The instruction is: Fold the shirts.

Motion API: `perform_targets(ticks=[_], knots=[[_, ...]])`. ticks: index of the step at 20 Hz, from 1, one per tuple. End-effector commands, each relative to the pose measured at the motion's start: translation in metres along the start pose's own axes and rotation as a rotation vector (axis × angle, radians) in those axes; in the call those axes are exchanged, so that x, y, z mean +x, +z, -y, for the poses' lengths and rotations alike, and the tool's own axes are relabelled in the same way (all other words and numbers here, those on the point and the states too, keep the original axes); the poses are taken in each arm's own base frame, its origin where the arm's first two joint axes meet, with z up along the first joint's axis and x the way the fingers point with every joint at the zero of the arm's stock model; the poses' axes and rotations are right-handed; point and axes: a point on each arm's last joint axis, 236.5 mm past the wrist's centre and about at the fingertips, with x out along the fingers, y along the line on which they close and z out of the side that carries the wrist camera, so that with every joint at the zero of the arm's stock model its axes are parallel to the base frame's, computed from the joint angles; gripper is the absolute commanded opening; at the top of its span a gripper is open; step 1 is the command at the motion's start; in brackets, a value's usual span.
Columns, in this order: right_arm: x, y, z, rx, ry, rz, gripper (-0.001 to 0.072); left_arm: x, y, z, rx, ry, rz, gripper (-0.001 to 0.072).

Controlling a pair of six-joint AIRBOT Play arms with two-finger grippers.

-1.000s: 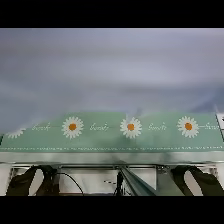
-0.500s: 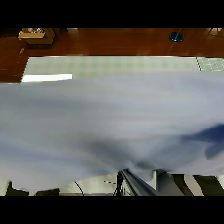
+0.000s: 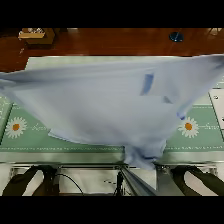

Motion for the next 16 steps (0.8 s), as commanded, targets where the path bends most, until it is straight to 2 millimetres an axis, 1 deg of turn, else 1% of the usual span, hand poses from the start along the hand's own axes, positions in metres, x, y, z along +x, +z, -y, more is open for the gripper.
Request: perform_targets(ticks=[1, 3, 5, 7, 9, 10, 12, 14, 16], knots=[[0.098, 0.023, 0.01, -0.027, -0.009, -0.076, 0.0025, 0.084, 0.009, -0.036, -0.068, -0.023, -0.09, 0.0019], [0.142, 0.037, 0.012, -0.022, -0.001, -0.072, 0.0025, 0.127, 0.017, -0.051, -0.094, -0.048, -0.112, 0.0019], [0.179, 0.043, 0.013, -0.01, 0.011, -0.077, 0.0025, 0.17, 0.022, -0.065, -0.143, -0.065, -0.125, 0.0019], [0.209, 0.043, 0.015, 0.0, 0.02, -0.094, 0.0026, 0.211, 0.022, -0.077, -0.117, -0.069, -0.138, 0.002], [0.233, 0.043, 0.019, 0.014, 0.025, -0.1, 0.0026, 0.245, 0.027, -0.082, -0.064, -0.073, -0.115, 0.002], [0.242, 0.045, 0.021, 0.019, 0.023, -0.095, 0.0026, 0.259, 0.034, -0.083, -0.044, -0.066, -0.085, 0.002], [0.258, 0.05, 0.02, 0.029, 0.04, -0.073, 0.0025, 0.284, 0.055, -0.09, -0.033, -0.025, 0.008, 0.002], [0.272, 0.06, 0.023, 0.033, 0.04, -0.032, 0.0026, 0.301, 0.077, -0.097, -0.015, 0.021, 0.109, 0.002], [0.287, 0.07, 0.028, 0.042, 0.031, 0.016, 0.0025, 0.316, 0.091, -0.103, -0.015, 0.056, 0.18, 0.0019]])
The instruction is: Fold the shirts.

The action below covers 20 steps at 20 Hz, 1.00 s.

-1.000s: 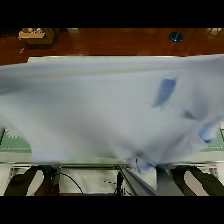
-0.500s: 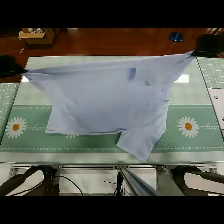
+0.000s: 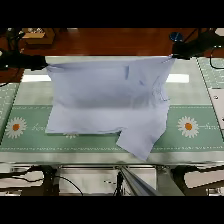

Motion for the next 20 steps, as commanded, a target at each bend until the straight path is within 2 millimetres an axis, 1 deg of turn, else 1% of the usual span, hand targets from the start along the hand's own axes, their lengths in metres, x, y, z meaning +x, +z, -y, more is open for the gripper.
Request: perform_targets(ticks=[1, 3, 4, 6, 9, 11, 13, 14, 15, 17, 18, 20], knots=[[0.03, 0.02, 0.007, 0.018, -0.003, 0.082, 0.0026, 0.034, 0.033, -0.015, 0.018, 0.077, 0.167, 0.002], [0.05, 0.016, 0.013, 0.032, -0.007, 0.072, 0.0025, 0.053, 0.03, -0.019, 0.014, 0.092, 0.176, 0.002], [0.063, 0.01, 0.016, 0.039, -0.007, 0.051, 0.0026, 0.063, 0.026, -0.021, 0.011, 0.096, 0.172, 0.002], [0.086, -0.003, 0.019, 0.056, 0.001, 0.004, 0.0025, 0.082, 0.011, -0.027, 0.0, 0.098, 0.138, 0.0019], [0.119, -0.026, 0.019, 0.103, 0.029, -0.068, 0.0026, 0.1, -0.007, -0.033, -0.012, 0.098, 0.094, 0.002], [0.131, -0.042, 0.02, 0.116, 0.036, -0.125, 0.0026, 0.108, -0.016, -0.035, -0.017, 0.095, 0.07, 0.0019], [0.128, -0.054, 0.019, 0.114, 0.041, -0.178, 0.0025, 0.106, -0.015, -0.034, -0.015, 0.092, 0.068, 0.002], [0.121, -0.061, 0.015, 0.11, 0.048, -0.215, 0.0025, 0.102, -0.016, -0.032, -0.015, 0.08, 0.049, 0.002], [0.112, -0.07, 0.012, 0.104, 0.052, -0.257, 0.0026, 0.097, -0.021, -0.027, -0.016, 0.052, 0.002, 0.002], [0.096, -0.087, 0.005, 0.098, 0.068, -0.346, 0.0025, 0.085, -0.04, -0.014, -0.024, -0.021, -0.134, 0.002], [0.092, -0.097, 0.0, 0.094, 0.076, -0.389, 0.0026, 0.08, -0.048, -0.011, -0.063, -0.042, -0.183, 0.002], [0.092, -0.11, -0.006, 0.079, 0.075, -0.444, 0.0025, 0.076, -0.063, -0.008, -0.084, -0.062, -0.247, 0.002]])
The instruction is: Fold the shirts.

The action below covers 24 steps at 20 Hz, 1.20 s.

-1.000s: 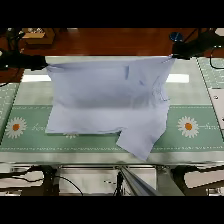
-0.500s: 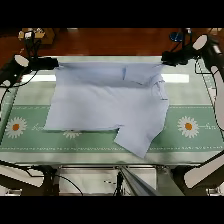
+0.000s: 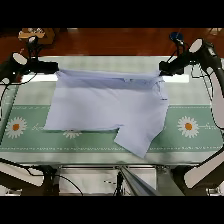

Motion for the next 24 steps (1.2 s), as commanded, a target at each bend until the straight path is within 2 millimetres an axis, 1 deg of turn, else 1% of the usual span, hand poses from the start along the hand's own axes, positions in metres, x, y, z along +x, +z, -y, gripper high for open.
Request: perform_targets(ticks=[1, 3, 5, 8, 9, 10, 11, 12, 13, 14, 15, 16, 17, 18, 19, 20, 21, 22, 23, 24], knots=[[0.003, -0.03, -0.01, -0.016, 0.003, -0.128, 0.0025, -0.006, -0.036, 0.009, -0.031, -0.058, -0.173, 0.002], [0.013, -0.037, -0.009, 0.006, -0.021, -0.155, 0.0026, -0.001, -0.057, 0.0, -0.064, -0.028, -0.253, 0.002], [0.023, -0.044, -0.005, 0.022, -0.036, -0.188, 0.0025, 0.002, -0.071, -0.001, -0.084, -0.028, -0.304, 0.002], [0.034, -0.052, 0.001, 0.042, -0.046, -0.23, 0.0026, 0.002, -0.071, 0.0, -0.087, -0.03, -0.308, 0.0022], [0.036, -0.054, 0.001, 0.043, -0.045, -0.237, 0.0028, 0.001, -0.072, 0.001, -0.087, -0.032, -0.311, 0.0062], [0.037, -0.054, 0.002, 0.043, -0.046, -0.239, 0.0077, -0.001, -0.072, 0.002, -0.084, -0.035, -0.319, 0.0173], [0.035, -0.054, 0.002, 0.024, -0.043, -0.238, 0.0235, -0.006, -0.071, 0.002, -0.08, -0.037, -0.327, 0.0296], [0.028, -0.056, 0.006, -0.012, -0.049, -0.251, 0.0348, -0.013, -0.063, -0.003, -0.071, -0.027, -0.317, 0.041], [0.016, -0.059, 0.019, -0.052, -0.089, -0.268, 0.0365, -0.024, -0.051, -0.01, -0.06, -0.011, -0.3, 0.0482], [-0.001, -0.063, 0.037, -0.081, -0.153, -0.291, 0.0365, -0.04, -0.041, -0.023, -0.037, 0.014, -0.301, 0.0497], [-0.023, -0.072, 0.06, -0.095, -0.234, -0.327, 0.0365, -0.058, -0.04, -0.039, -0.024, 0.045, -0.324, 0.0497], [-0.043, -0.08, 0.079, -0.082, -0.288, -0.357, 0.037, -0.073, -0.046, -0.052, -0.05, 0.057, -0.358, 0.0498], [-0.055, -0.087, 0.089, -0.038, -0.279, -0.364, 0.0404, -0.086, -0.064, -0.061, -0.098, 0.045, -0.419, 0.0498], [-0.059, -0.093, 0.089, 0.01, -0.221, -0.344, 0.0404, -0.095, -0.086, -0.064, -0.154, 0.01, -0.494, 0.0508], [-0.059, -0.1, 0.084, 0.062, -0.137, -0.316, 0.0404, -0.104, -0.113, -0.062, -0.221, -0.047, -0.579, 0.0532], [-0.057, -0.109, 0.077, 0.109, -0.062, -0.291, 0.0405, -0.111, -0.137, -0.054, -0.29, -0.117, -0.649, 0.0531], [-0.054, -0.12, 0.069, 0.138, 0.009, -0.259, 0.0422, -0.115, -0.157, -0.043, -0.357, -0.187, -0.688, 0.0532], [-0.052, -0.13, 0.064, 0.152, 0.051, -0.228, 0.0426, -0.117, -0.172, -0.038, -0.395, -0.219, -0.703, 0.0532], [-0.051, -0.138, 0.059, 0.162, 0.081, -0.189, 0.0437, -0.119, -0.188, -0.036, -0.408, -0.223, -0.714, 0.0532], [-0.051, -0.144, 0.054, 0.165, 0.106, -0.151, 0.048, -0.122, -0.205, -0.037, -0.416, -0.218, -0.724, 0.0532]])
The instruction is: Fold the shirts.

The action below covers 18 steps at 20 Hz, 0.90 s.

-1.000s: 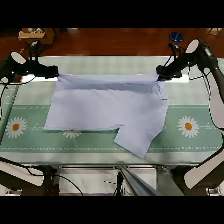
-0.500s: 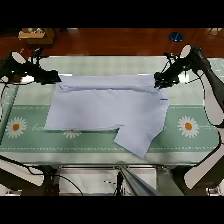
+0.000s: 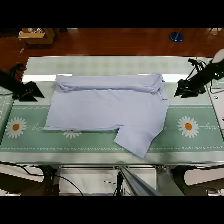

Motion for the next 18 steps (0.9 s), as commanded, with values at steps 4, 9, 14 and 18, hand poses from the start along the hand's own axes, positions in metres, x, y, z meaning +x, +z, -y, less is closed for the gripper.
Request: perform_targets(ticks=[4, 9, 14, 18], knots=[[0.011, -0.04, -0.021, 0.054, 0.172, 0.169, 0.0496, 0.033, -0.089, -0.016, -0.135, -0.122, -0.127, 0.0649], [0.022, -0.054, -0.028, 0.065, 0.207, 0.139, 0.0496, 0.039, -0.108, -0.03, -0.187, -0.113, -0.161, 0.0679], [0.021, -0.052, -0.032, 0.069, 0.223, 0.145, 0.0494, 0.062, -0.113, -0.023, -0.198, -0.088, -0.181, 0.0678], [0.021, -0.053, -0.032, 0.069, 0.223, 0.143, 0.0493, 0.081, -0.098, 0.015, -0.153, -0.127, -0.164, 0.0655]])
